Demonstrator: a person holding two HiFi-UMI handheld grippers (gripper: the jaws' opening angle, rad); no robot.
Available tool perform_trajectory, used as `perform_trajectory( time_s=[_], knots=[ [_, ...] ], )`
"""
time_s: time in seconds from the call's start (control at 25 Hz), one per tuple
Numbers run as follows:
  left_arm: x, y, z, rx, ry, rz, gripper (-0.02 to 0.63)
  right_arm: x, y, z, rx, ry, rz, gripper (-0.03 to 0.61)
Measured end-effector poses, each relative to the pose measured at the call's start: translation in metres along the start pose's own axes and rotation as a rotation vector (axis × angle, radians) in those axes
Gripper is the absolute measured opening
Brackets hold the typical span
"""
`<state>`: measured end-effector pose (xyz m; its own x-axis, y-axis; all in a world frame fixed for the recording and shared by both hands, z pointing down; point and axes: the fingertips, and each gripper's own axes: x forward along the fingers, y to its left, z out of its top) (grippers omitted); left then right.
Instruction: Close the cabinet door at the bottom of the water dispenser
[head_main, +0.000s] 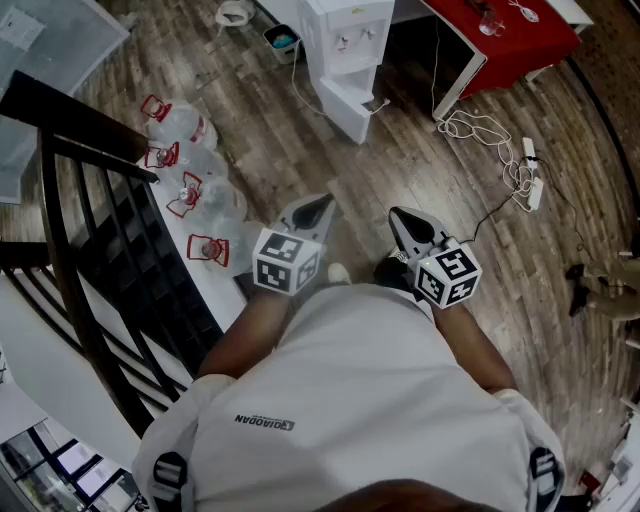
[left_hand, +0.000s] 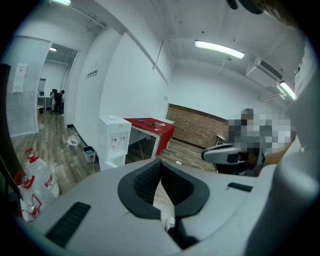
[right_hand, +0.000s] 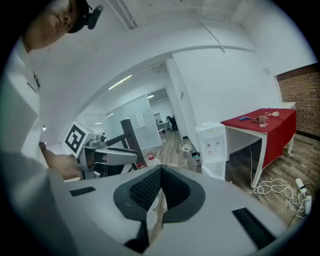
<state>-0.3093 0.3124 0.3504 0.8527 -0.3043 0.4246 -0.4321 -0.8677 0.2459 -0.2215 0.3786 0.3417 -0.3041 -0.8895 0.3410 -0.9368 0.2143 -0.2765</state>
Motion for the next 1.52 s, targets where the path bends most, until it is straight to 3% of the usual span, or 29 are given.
perform_trajectory(
  time_s=[0.8,1.28,1.52],
  knots=[
    [0.001,-0.009,-0.009,-0.008,0.015,0.006,-0.003,-0.005,0.006,0.0,0.01,-0.017,0.035,0.021],
    [0.029,-0.022,0.0,0.003,0.022,0.031,-0.003,-0.016,-0.034,0.007,0.022,-0.022,0.036,0.021],
    [0.062,-0.036,0.016,-0.042,0.019,0.055,-0.003,-0.019,-0.074,0.019,0.043,-0.006,0.078,0.021]
  ],
)
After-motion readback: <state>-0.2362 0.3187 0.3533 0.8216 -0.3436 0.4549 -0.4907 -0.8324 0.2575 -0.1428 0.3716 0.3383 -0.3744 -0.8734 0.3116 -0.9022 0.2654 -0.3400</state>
